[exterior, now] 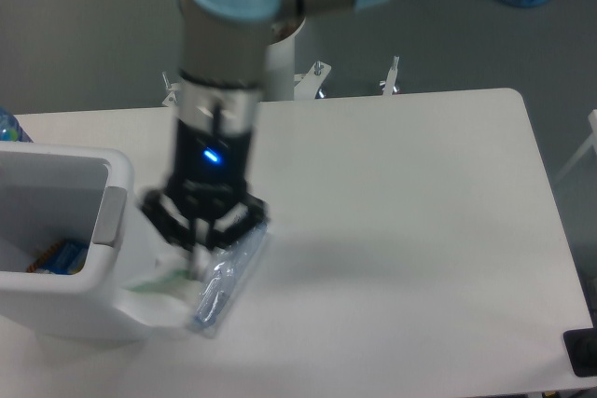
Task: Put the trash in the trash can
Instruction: 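Carry the wrapper over the white bin and release it inside, then move the gripper to the clear water bottle and lower around it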
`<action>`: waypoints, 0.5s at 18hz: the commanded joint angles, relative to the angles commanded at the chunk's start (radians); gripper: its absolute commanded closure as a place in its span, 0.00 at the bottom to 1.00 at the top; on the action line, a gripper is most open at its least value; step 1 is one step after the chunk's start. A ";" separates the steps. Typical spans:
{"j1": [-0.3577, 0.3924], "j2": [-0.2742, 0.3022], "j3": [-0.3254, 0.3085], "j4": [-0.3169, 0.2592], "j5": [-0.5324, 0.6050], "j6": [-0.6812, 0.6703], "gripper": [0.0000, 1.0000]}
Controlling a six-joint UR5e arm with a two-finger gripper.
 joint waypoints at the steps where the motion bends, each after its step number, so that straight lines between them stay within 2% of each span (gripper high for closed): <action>1: -0.024 0.003 0.000 0.000 0.000 0.000 1.00; 3: -0.061 0.000 -0.009 0.000 0.003 -0.003 0.98; 4: -0.078 -0.001 -0.020 0.000 0.005 -0.005 0.79; 5: -0.094 0.000 -0.031 0.002 0.005 -0.005 0.50; 6: -0.103 -0.001 -0.038 0.002 0.006 0.000 0.15; 7: -0.104 -0.001 -0.046 0.002 0.006 0.005 0.00; 9: -0.106 -0.004 -0.046 0.003 0.006 0.008 0.00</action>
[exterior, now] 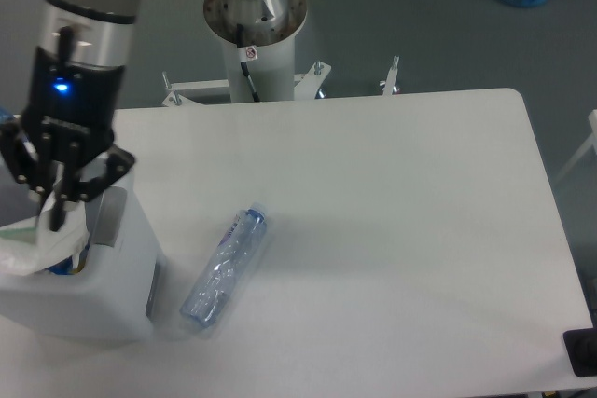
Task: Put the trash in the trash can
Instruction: 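Move the gripper to the clear water bottle and lower around it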
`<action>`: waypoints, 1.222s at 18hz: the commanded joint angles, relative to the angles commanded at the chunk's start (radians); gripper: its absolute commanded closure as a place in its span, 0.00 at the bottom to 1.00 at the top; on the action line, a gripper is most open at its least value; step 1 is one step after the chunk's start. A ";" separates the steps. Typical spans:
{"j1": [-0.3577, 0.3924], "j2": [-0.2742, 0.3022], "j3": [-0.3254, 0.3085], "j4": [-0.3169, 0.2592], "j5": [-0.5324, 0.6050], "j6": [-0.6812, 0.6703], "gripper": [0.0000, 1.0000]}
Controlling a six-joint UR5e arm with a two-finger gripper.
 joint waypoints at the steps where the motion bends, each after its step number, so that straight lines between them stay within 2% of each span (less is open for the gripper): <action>1: -0.005 0.000 0.000 -0.002 0.000 0.000 0.00; 5: 0.005 -0.015 0.012 0.002 0.005 0.005 0.00; 9: 0.156 -0.099 0.040 0.002 0.008 0.017 0.00; 10: 0.194 -0.148 0.055 0.006 0.008 0.017 0.00; 14: 0.256 -0.215 0.057 0.006 0.008 0.075 0.00; 16: 0.256 -0.230 0.043 -0.001 0.003 0.121 0.00; 19: 0.250 -0.242 -0.018 -0.005 0.011 0.188 0.00; 20: 0.247 -0.242 -0.040 -0.017 0.011 0.207 0.00; 22: 0.244 -0.245 -0.069 -0.085 0.012 0.283 0.00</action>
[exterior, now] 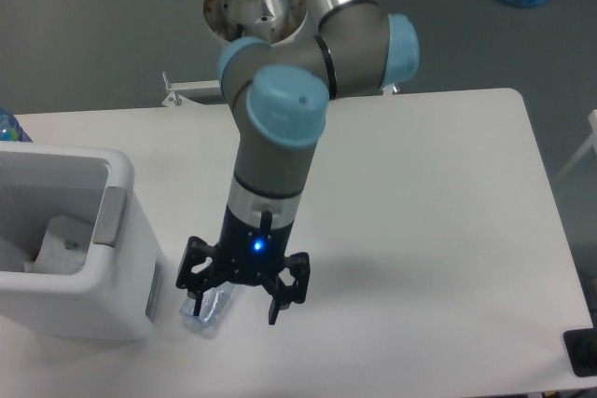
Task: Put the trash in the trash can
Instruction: 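Move the gripper to the clear water bottle and lower around it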
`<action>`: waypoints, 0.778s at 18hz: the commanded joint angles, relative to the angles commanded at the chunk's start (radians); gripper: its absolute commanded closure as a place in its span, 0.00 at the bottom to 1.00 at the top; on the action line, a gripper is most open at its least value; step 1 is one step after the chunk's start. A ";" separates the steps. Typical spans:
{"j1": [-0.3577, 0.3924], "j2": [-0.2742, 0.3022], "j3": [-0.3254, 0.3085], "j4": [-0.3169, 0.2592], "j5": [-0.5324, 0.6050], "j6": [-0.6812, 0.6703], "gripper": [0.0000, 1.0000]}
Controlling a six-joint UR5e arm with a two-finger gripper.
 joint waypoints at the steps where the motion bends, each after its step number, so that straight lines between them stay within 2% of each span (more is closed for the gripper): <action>1: -0.005 -0.005 -0.002 -0.049 0.000 0.040 0.00; 3: -0.014 -0.021 0.004 -0.117 0.005 0.104 0.00; 4: -0.018 -0.034 0.000 -0.125 0.005 0.123 0.00; 8: -0.072 -0.095 0.004 -0.119 0.078 0.145 0.00; 11: -0.090 -0.126 0.000 -0.117 0.084 0.146 0.00; 14: -0.098 -0.164 0.024 -0.109 0.115 0.146 0.00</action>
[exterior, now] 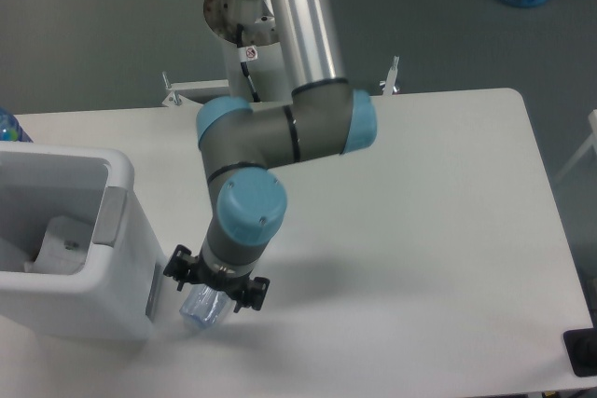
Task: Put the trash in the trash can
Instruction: 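Move the gripper to the clear water bottle and lower around it, then close the gripper on the bottle and lift it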
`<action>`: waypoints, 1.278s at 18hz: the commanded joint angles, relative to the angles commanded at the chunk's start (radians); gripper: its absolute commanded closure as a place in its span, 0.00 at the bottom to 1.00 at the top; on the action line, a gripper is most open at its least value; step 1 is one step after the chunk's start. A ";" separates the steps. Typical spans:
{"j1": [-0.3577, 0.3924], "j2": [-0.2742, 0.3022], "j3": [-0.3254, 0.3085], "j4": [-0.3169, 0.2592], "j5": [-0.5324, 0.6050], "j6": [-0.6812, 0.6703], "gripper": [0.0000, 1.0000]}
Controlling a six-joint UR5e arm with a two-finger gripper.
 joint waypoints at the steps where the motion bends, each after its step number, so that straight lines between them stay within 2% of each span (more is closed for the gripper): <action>1: 0.000 -0.008 0.009 -0.002 0.009 0.000 0.00; 6: -0.005 -0.028 0.008 -0.002 0.019 -0.002 0.00; 10: -0.043 -0.061 0.009 0.000 0.094 -0.011 0.00; 15: -0.045 -0.072 0.012 -0.005 0.097 -0.017 0.02; 16: -0.045 -0.072 0.012 -0.005 0.097 -0.017 0.20; 18: -0.045 -0.071 0.012 -0.006 0.097 -0.017 0.62; 19: -0.045 -0.069 0.014 -0.006 0.095 -0.017 0.79; 20: -0.045 -0.068 0.018 -0.006 0.095 -0.017 0.86; 23: -0.043 -0.057 0.029 -0.008 0.091 -0.015 0.87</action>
